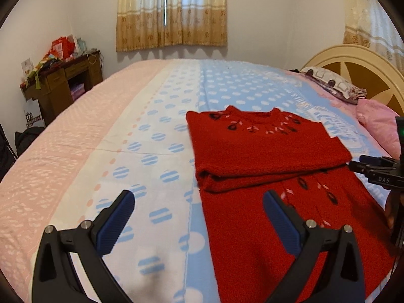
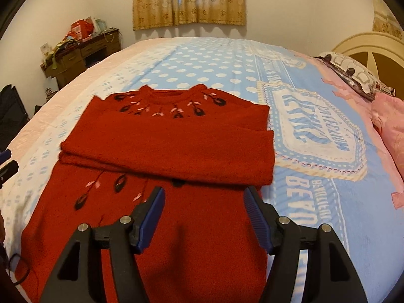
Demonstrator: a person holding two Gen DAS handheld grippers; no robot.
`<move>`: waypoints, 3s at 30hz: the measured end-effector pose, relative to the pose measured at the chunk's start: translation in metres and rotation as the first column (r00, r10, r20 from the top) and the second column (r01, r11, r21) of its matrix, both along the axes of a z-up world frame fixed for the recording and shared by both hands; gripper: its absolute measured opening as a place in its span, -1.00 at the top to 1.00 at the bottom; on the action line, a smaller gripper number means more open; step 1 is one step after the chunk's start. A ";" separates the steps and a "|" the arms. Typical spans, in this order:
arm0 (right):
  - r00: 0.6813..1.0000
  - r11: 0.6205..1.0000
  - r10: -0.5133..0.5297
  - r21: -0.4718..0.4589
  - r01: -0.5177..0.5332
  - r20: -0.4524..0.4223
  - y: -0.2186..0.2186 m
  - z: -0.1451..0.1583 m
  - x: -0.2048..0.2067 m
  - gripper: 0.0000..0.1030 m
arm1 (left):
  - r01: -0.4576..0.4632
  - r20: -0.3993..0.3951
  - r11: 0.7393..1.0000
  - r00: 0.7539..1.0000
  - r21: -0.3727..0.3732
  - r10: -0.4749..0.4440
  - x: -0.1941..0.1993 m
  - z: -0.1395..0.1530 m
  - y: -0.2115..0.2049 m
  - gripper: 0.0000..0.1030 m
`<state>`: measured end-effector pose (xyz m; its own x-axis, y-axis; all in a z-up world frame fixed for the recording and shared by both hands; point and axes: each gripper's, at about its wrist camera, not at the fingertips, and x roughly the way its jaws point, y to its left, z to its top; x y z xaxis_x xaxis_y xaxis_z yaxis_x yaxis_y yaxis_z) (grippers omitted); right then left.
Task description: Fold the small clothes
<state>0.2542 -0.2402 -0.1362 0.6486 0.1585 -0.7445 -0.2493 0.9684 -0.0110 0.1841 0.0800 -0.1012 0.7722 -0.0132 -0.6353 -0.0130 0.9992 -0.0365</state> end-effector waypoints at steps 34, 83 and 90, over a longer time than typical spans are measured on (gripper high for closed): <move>0.999 0.999 0.037 -0.012 -0.037 0.002 0.001 -0.013 -0.127 -0.32 | 0.089 0.019 0.995 0.996 0.050 -0.090 -0.117 0.008 -0.020 -1.00; 0.998 0.985 -0.026 0.171 0.036 -0.061 -0.094 -0.022 -0.222 0.85 | 0.240 -0.164 0.944 0.946 -0.225 -0.279 -0.142 -0.059 -0.026 0.68; 0.998 0.975 -0.038 0.216 0.047 -0.049 -0.103 -0.020 -0.221 0.85 | 0.220 -0.168 0.948 0.951 -0.228 -0.261 -0.142 -0.060 -0.026 0.58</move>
<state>0.0336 -0.3432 -0.1565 0.6254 0.2923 -0.7235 -0.2034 0.9562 0.2105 0.0421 0.0537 -0.1617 0.5922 -0.3286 -0.7358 0.1999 0.9444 -0.2610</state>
